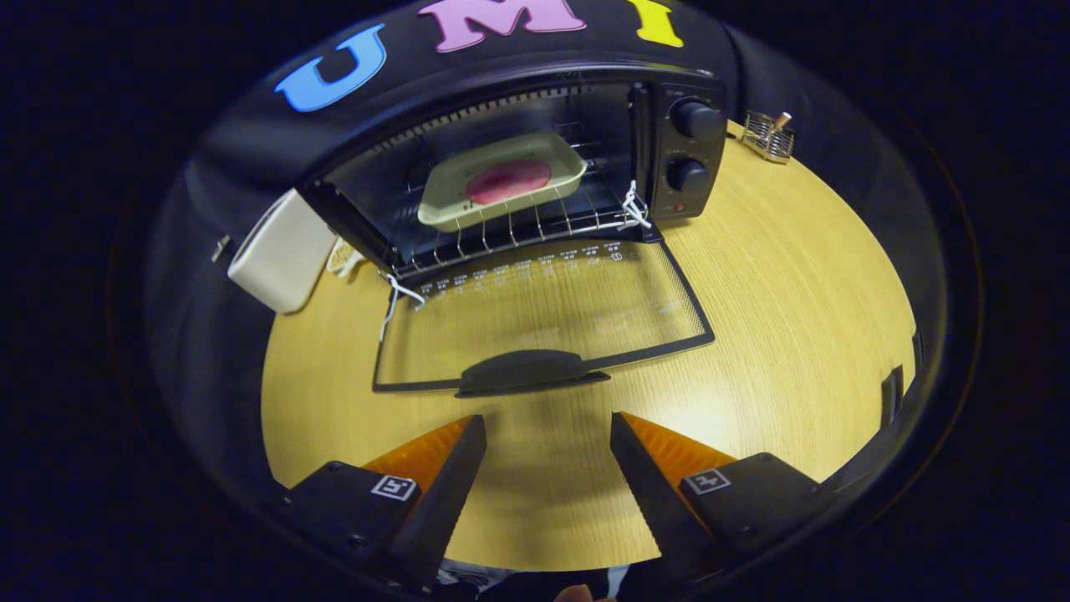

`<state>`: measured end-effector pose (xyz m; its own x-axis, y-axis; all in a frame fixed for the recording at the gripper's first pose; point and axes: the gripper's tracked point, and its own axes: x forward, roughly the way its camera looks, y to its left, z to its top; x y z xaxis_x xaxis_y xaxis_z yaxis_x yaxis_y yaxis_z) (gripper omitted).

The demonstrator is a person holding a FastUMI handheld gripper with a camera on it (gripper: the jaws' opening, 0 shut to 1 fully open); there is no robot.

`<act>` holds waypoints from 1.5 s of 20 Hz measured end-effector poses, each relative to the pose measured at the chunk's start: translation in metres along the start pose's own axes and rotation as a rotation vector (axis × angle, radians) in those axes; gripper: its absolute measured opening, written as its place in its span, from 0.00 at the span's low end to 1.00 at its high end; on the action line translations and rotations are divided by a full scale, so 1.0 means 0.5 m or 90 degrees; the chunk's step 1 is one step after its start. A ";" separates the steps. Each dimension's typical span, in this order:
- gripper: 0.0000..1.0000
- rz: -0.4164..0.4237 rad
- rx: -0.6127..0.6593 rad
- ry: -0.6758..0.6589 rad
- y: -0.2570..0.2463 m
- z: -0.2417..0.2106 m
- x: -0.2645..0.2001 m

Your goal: Open the toaster oven, put the food inside, and close the toaster oven door.

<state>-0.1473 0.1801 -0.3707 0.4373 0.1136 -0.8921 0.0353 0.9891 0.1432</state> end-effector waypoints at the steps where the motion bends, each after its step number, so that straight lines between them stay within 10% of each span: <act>1: 0.99 -0.007 -0.013 0.007 -0.001 -0.005 0.010; 30: 0.99 -0.038 -0.168 -0.164 0.015 0.090 -0.047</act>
<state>-0.1169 0.1808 -0.3295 0.6541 0.0613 -0.7539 -0.1504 0.9873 -0.0503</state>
